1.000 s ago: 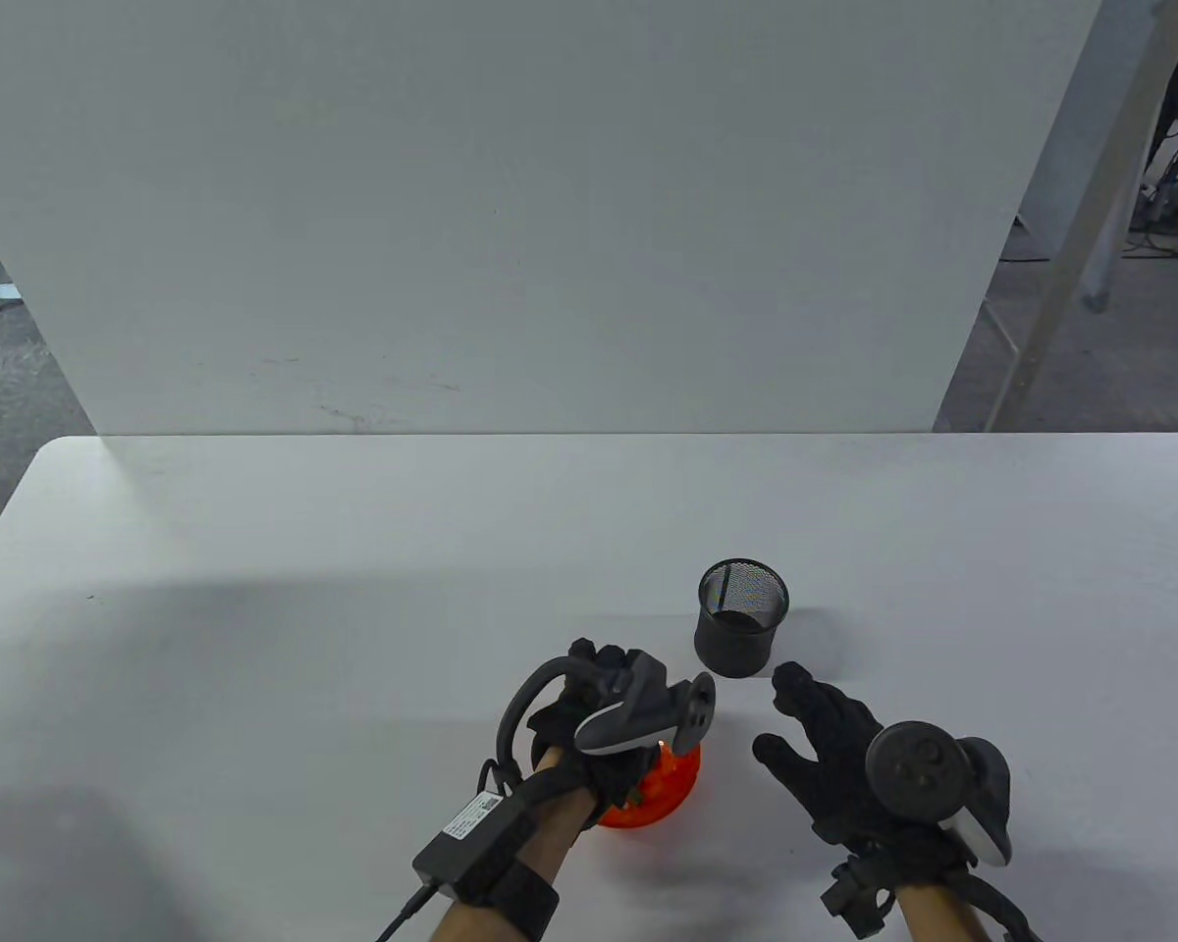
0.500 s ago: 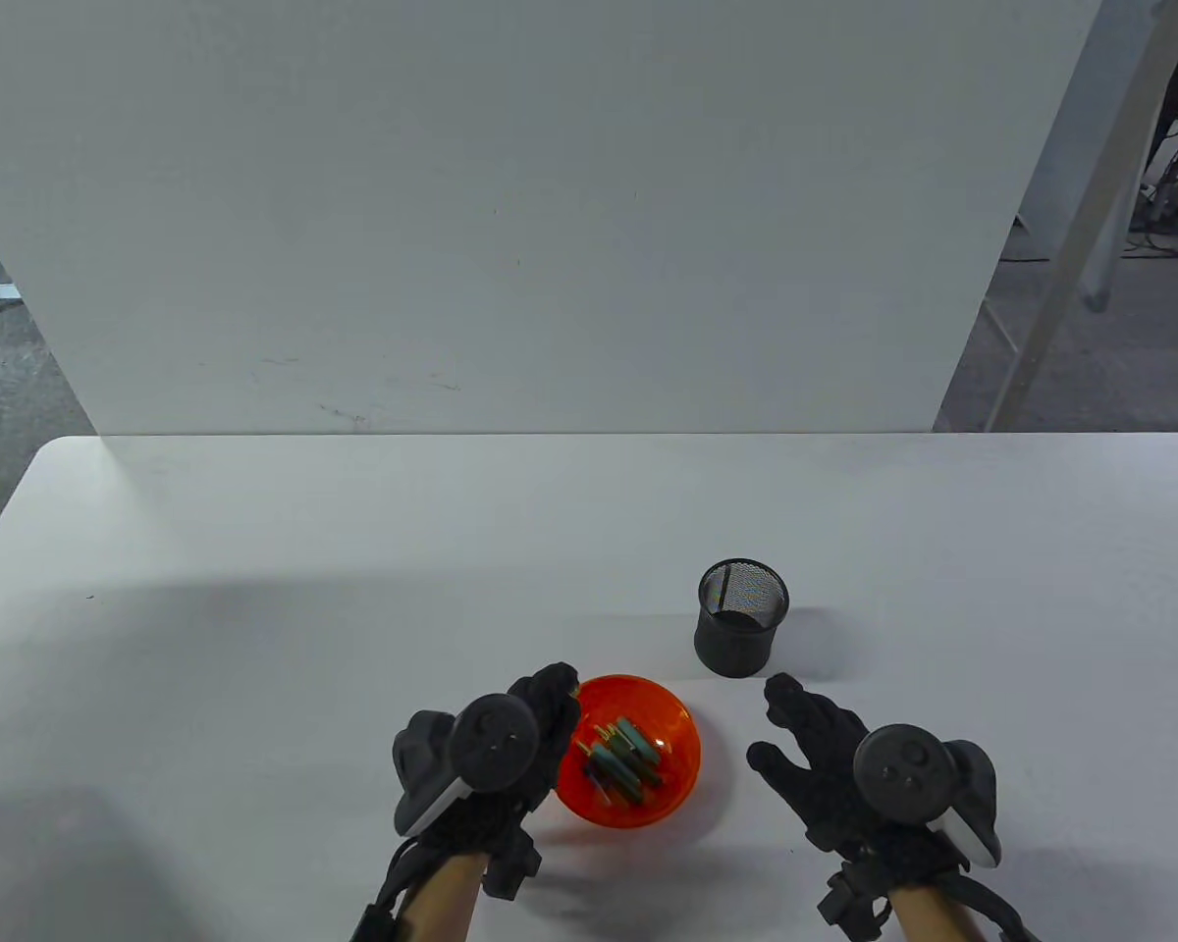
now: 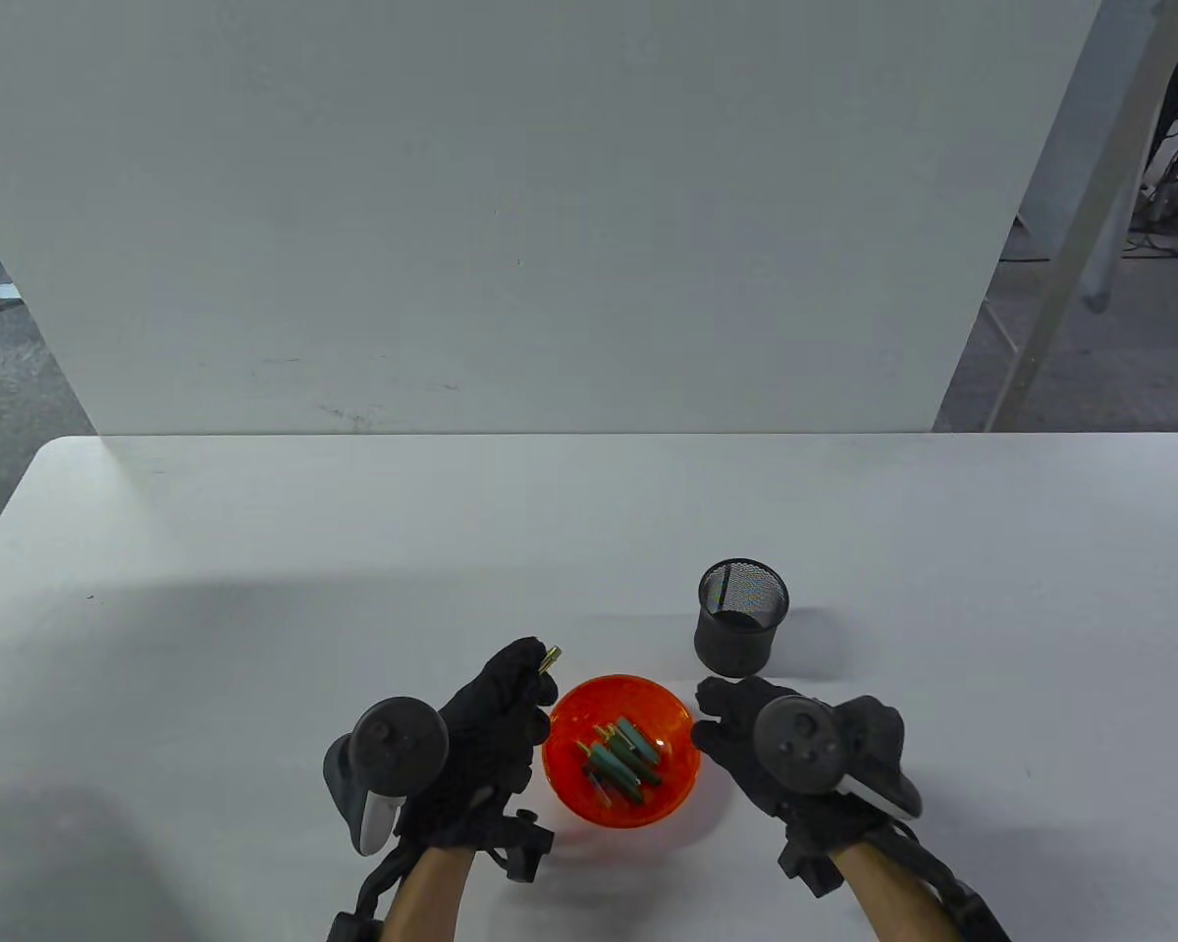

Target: Assemble fountain pens from components

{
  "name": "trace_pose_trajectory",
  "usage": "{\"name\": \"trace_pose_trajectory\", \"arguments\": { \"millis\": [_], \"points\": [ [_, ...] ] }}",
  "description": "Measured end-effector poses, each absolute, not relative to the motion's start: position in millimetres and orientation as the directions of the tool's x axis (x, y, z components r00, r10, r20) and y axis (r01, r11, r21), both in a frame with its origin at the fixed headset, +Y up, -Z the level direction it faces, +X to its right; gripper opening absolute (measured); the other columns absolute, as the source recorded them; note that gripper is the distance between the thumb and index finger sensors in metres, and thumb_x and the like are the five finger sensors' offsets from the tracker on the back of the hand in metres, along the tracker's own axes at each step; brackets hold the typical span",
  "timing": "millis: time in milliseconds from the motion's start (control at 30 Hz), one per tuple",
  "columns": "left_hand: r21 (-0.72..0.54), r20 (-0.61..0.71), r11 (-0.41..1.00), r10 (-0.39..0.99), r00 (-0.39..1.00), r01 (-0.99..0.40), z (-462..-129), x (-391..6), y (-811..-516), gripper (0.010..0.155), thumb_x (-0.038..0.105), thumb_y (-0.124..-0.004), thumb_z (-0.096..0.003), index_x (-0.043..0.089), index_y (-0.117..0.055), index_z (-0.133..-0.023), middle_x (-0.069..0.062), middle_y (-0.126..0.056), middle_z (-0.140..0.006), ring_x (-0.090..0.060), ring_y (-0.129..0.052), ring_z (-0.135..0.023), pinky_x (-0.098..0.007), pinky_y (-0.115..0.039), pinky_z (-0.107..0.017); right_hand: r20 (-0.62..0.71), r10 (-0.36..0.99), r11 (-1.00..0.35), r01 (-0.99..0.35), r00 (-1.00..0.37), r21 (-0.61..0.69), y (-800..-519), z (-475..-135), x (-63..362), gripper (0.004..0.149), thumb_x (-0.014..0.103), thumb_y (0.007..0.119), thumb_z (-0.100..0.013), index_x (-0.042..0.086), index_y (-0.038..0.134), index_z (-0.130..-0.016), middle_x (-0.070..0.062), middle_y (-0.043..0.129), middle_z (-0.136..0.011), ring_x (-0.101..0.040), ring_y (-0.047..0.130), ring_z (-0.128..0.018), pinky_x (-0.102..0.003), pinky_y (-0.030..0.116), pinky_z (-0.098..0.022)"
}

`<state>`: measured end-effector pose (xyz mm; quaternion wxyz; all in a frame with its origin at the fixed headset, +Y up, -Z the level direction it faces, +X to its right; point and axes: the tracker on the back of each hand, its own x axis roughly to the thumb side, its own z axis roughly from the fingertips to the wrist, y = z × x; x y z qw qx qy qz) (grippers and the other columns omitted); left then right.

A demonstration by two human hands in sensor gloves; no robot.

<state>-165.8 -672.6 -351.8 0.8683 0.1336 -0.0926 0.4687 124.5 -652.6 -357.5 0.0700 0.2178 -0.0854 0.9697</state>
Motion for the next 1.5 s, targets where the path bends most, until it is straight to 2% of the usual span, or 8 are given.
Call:
{"name": "trace_pose_trajectory", "arguments": {
  "millis": [100,267,467,600,900,1100,1233,1500],
  "points": [
    [0.14,0.282,0.503,0.805,0.521,-0.853,-353,-169,-674,0.046,0.043,-0.065,-0.0582,0.028,-0.068,-0.102,0.003,-0.093,-0.075,-0.009,-0.104,-0.045,-0.039,-0.088,-0.045,0.463,-0.087,-0.992,0.034,-0.882,-0.123,-652,-367,86,0.041,0.048,0.08,-0.056,0.024,0.082,-0.089,0.006,0.092,-0.061,-0.013,0.091,-0.04,-0.03,0.086,-0.027],
    [0.118,0.3,0.424,0.847,0.439,-0.898,-353,-172,-672,0.047,0.046,-0.062,-0.0586,0.027,-0.068,-0.101,0.003,-0.092,-0.068,-0.011,-0.104,-0.04,-0.04,-0.087,-0.042,0.538,-0.067,-0.996,0.086,-0.84,0.009,-671,-380,43,0.04,0.046,0.081,-0.055,0.024,0.082,-0.088,0.005,0.092,-0.06,-0.013,0.091,-0.039,-0.03,0.085,-0.026],
    [0.123,0.295,0.385,0.866,0.404,-0.915,-356,-178,-673,0.046,0.05,-0.062,-0.0592,0.03,-0.07,-0.1,0.006,-0.093,-0.059,-0.01,-0.103,-0.034,-0.04,-0.087,-0.038,0.579,-0.144,-0.973,0.222,-0.802,0.065,-700,-387,18,0.04,0.044,0.083,-0.055,0.027,0.08,-0.091,0.005,0.091,-0.059,-0.012,0.089,-0.037,-0.029,0.084,-0.025],
    [0.107,0.293,0.31,0.898,0.328,-0.945,-357,-183,-674,0.046,0.05,-0.062,-0.0597,0.029,-0.068,-0.101,0.005,-0.092,-0.063,-0.012,-0.103,-0.039,-0.041,-0.086,-0.041,0.572,-0.09,-0.973,0.195,-0.815,0.125,-703,-391,11,0.04,0.044,0.082,-0.055,0.027,0.08,-0.091,0.005,0.09,-0.059,-0.012,0.088,-0.037,-0.029,0.083,-0.025],
    [0.139,0.331,0.315,0.879,0.344,-0.939,-353,-186,-669,0.047,0.049,-0.064,-0.0594,0.028,-0.069,-0.101,0.004,-0.092,-0.064,-0.012,-0.104,-0.039,-0.041,-0.087,-0.041,0.584,-0.108,-0.966,0.223,-0.805,0.128,-715,-384,3,0.043,0.043,0.081,-0.056,0.022,0.079,-0.093,0.004,0.09,-0.06,-0.014,0.089,-0.038,-0.031,0.084,-0.026],
    [0.128,0.328,0.329,0.877,0.353,-0.936,-354,-184,-671,0.047,0.049,-0.064,-0.0594,0.028,-0.069,-0.101,0.004,-0.093,-0.064,-0.012,-0.104,-0.039,-0.041,-0.087,-0.04,0.558,-0.247,-0.96,0.28,-0.792,-0.027,-715,-377,-5,0.043,0.044,0.08,-0.056,0.021,0.081,-0.092,0.005,0.091,-0.058,-0.013,0.09,-0.036,-0.031,0.085,-0.024],
    [0.124,0.324,0.321,0.881,0.344,-0.939,-354,-184,-671,0.047,0.049,-0.064,-0.0593,0.027,-0.069,-0.101,0.004,-0.093,-0.064,-0.013,-0.104,-0.039,-0.042,-0.087,-0.04,0.52,-0.156,-0.967,0.237,-0.84,0.092,-716,-385,3,0.044,0.044,0.08,-0.056,0.019,0.08,-0.092,0.004,0.091,-0.059,-0.014,0.09,-0.037,-0.032,0.085,-0.025],
    [0.123,0.317,0.315,0.886,0.338,-0.941,-355,-186,-671,0.047,0.048,-0.064,-0.0594,0.028,-0.069,-0.101,0.004,-0.093,-0.064,-0.013,-0.104,-0.039,-0.042,-0.087,-0.04,0.514,-0.161,-0.964,0.247,-0.842,0.102,-719,-388,4,0.046,0.046,0.08,-0.055,0.018,0.081,-0.092,0.004,0.092,-0.059,-0.015,0.091,-0.038,-0.033,0.085,-0.026]
  ]
}}
